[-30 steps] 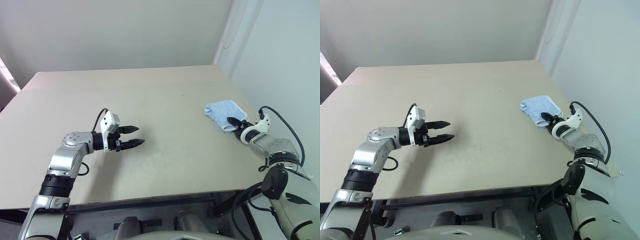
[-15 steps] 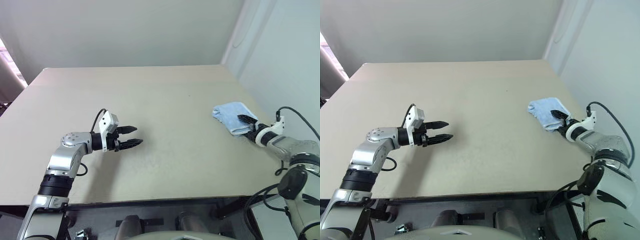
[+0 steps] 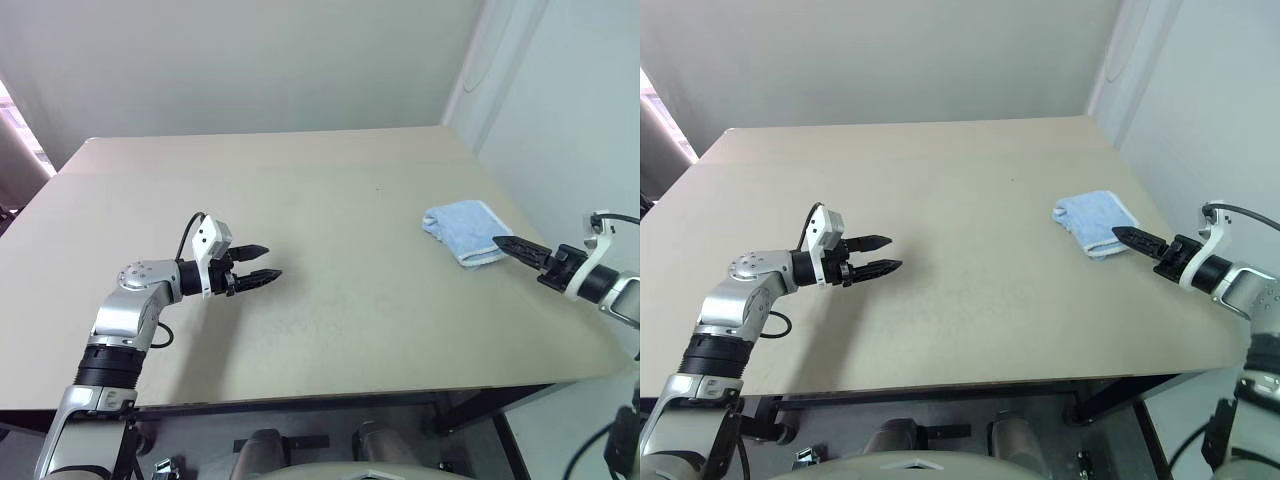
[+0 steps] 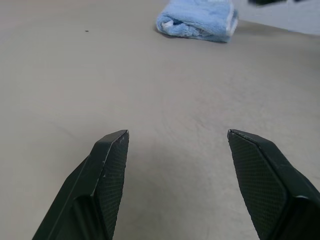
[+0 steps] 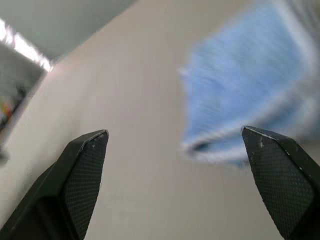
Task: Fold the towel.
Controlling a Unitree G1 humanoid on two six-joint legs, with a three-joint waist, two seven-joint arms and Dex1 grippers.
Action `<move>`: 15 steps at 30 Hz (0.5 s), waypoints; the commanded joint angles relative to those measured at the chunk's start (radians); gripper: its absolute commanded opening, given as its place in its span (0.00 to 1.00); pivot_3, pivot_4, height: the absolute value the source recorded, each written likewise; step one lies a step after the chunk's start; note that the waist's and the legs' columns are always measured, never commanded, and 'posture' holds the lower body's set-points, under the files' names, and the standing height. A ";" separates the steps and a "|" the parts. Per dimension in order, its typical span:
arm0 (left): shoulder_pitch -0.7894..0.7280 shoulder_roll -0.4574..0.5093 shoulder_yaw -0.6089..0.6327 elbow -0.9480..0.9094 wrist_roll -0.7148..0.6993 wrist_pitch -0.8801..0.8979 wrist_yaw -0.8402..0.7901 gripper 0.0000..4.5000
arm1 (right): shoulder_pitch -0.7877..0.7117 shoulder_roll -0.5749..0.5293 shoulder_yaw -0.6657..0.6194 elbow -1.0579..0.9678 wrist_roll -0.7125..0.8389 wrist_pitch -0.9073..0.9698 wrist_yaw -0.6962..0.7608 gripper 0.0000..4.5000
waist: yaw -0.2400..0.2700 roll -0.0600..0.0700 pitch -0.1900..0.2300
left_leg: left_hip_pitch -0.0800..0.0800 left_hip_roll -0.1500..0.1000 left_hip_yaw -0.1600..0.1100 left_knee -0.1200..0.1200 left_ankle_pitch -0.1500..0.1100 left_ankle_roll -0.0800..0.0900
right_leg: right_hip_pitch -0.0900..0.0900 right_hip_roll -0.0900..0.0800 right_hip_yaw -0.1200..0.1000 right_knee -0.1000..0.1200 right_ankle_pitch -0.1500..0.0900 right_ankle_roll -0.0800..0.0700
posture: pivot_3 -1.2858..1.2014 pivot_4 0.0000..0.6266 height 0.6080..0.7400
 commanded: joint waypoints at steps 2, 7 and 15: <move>-0.014 0.012 0.045 -0.013 -0.015 -0.011 0.018 0.75 | -0.003 0.027 0.055 -0.270 -0.036 -0.223 0.034 0.99 | -0.006 0.000 0.000 | 0.001 0.000 0.000 0.001 0.000 0.000 | 0.000 0.000 0.001 0.002 0.000 0.000 | 0.52 0.00 1.00; -0.026 0.000 0.051 -0.003 -0.007 -0.011 0.043 0.75 | 0.052 0.083 0.263 -0.335 -0.173 -0.498 0.157 0.99 | -0.013 -0.002 0.001 | 0.001 0.000 0.000 0.000 0.000 0.000 | 0.000 0.001 0.001 0.003 0.000 0.000 | 0.52 0.00 1.00; -0.002 0.004 0.097 -0.009 -0.035 -0.002 0.076 0.75 | -0.004 0.144 0.427 -0.180 -0.252 -0.581 0.211 0.99 | -0.013 -0.002 0.001 | 0.001 0.000 0.001 0.001 0.000 0.000 | -0.002 0.001 0.003 0.004 0.000 -0.001 | 0.52 0.00 1.00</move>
